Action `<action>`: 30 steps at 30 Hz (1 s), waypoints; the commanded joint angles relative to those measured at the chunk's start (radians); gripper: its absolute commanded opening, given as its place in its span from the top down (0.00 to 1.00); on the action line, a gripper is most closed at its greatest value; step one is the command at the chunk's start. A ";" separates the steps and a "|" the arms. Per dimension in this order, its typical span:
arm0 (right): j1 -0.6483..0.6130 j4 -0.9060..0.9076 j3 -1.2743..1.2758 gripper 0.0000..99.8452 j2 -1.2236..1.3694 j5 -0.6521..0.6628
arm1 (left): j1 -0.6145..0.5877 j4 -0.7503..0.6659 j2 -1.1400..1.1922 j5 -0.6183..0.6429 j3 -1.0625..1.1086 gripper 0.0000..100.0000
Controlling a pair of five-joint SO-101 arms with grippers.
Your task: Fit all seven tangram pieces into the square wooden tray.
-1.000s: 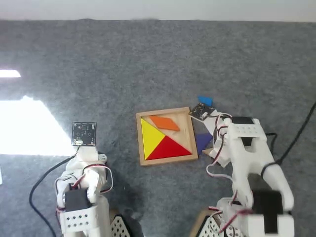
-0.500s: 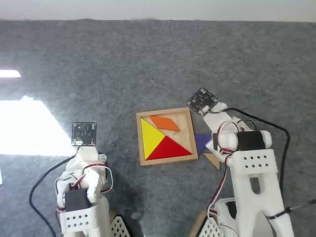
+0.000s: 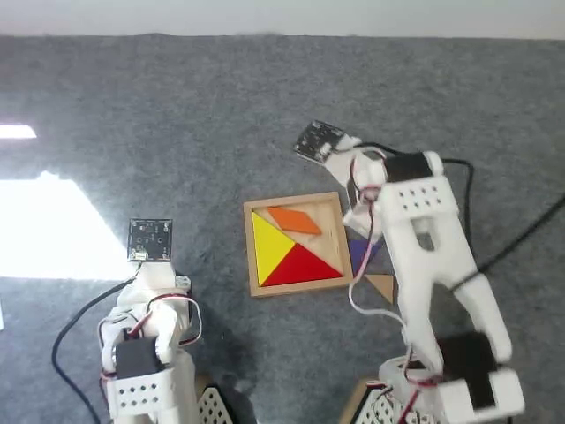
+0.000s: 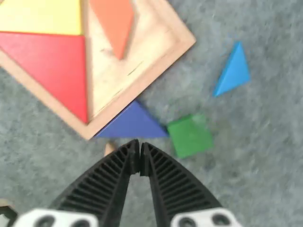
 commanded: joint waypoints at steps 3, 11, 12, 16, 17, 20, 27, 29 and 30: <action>-0.160 0.025 -0.107 0.99 0.084 0.066 | -0.009 0.003 -0.018 0.002 -0.013 0.99; -0.277 0.019 -0.089 0.99 0.157 -0.021 | -0.009 0.003 -0.018 0.002 -0.013 0.99; -0.263 0.028 -0.086 0.99 0.157 -0.035 | -0.009 0.003 -0.018 0.002 -0.013 0.99; -0.159 0.105 -0.020 0.97 0.156 -0.100 | -0.009 0.003 -0.018 0.002 -0.013 0.99; -0.128 0.102 0.018 0.95 0.151 -0.092 | -0.009 0.003 -0.018 0.002 -0.013 0.99; -0.082 -0.008 0.180 0.87 0.090 -0.066 | -0.009 0.003 -0.018 0.002 -0.013 0.99; -0.041 -0.309 0.608 0.84 -0.225 -0.094 | -0.009 0.003 -0.018 0.002 -0.013 0.99; -0.010 -0.318 0.660 0.84 -0.288 -0.083 | -0.009 0.003 -0.018 0.002 -0.013 0.99; 0.005 -0.317 0.674 0.84 -0.303 -0.058 | -0.009 0.003 -0.018 0.002 -0.013 0.99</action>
